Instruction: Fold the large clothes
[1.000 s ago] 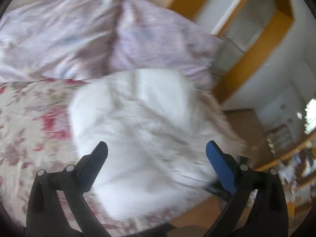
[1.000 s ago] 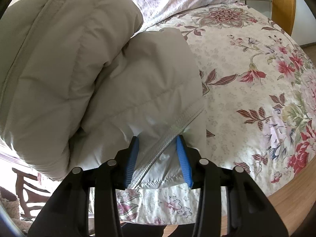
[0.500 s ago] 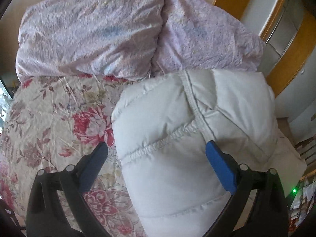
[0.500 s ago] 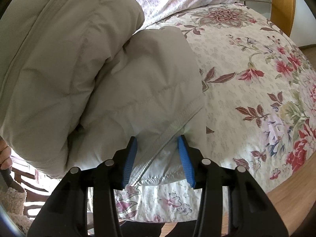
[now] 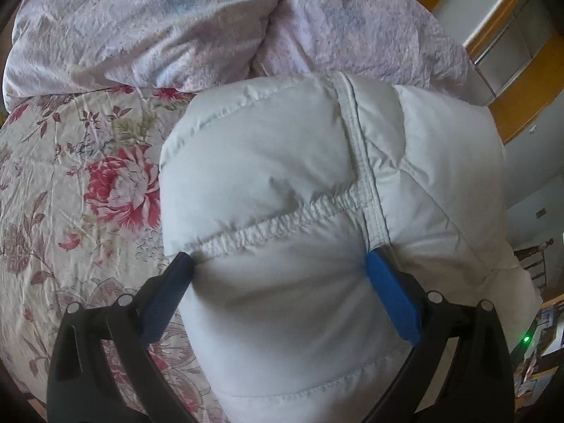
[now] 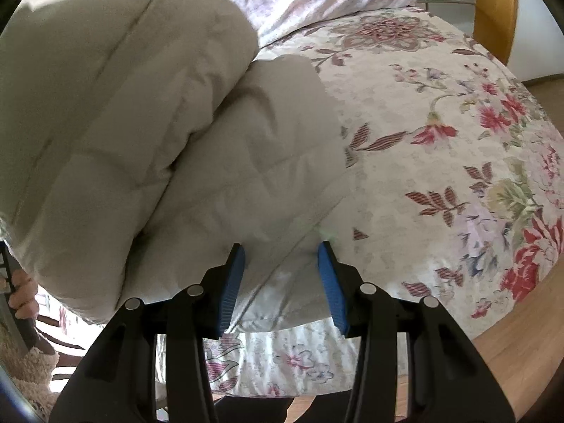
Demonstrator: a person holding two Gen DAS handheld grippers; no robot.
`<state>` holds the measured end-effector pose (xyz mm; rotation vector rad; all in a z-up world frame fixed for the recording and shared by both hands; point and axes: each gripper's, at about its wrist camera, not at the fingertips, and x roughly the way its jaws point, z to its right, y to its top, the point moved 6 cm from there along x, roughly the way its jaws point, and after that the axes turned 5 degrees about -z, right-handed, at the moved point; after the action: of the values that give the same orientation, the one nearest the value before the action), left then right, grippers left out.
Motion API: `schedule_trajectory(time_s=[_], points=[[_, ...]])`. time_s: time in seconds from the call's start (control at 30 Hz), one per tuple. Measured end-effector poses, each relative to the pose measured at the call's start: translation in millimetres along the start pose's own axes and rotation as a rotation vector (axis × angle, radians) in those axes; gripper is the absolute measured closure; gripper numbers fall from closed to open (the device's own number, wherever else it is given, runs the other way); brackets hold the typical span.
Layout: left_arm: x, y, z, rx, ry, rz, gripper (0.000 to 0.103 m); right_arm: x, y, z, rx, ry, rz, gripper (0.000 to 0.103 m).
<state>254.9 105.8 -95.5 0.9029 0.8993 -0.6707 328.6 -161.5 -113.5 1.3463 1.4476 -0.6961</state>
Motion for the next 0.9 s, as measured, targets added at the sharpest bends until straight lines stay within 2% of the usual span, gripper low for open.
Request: schedule_trajectory(time_s=[0.27,0.33,0.47,0.6,0.67,0.8,0.87,0.9], points=[[12,-6,26,0.066,0.019,-0.013,0.004,-22,7,53,0.16,-0.073,0.052,0.057],[15,-6,32,0.079,0.021,-0.017,0.004,-35,11,63,0.183,-0.086,0.087,0.057],[23,-5,47,0.105,0.022,-0.024,0.004,-84,34,68,0.173,-0.08,0.215,0.057],[28,-3,56,0.116,0.025,-0.025,0.004,-126,60,33,0.067,-0.002,0.317,0.057],[30,-3,59,0.119,0.03,-0.022,0.004,-134,74,8,-0.009,0.056,0.332,0.057],[30,-2,59,0.119,0.034,-0.019,0.003,-128,92,-54,-0.168,0.187,0.277,0.057],[30,-2,59,0.119,0.034,-0.02,0.003,-117,95,-85,-0.24,0.228,0.238,0.06],[30,-2,60,0.12,0.034,-0.02,0.003,-111,96,-99,-0.266,0.247,0.219,0.065]])
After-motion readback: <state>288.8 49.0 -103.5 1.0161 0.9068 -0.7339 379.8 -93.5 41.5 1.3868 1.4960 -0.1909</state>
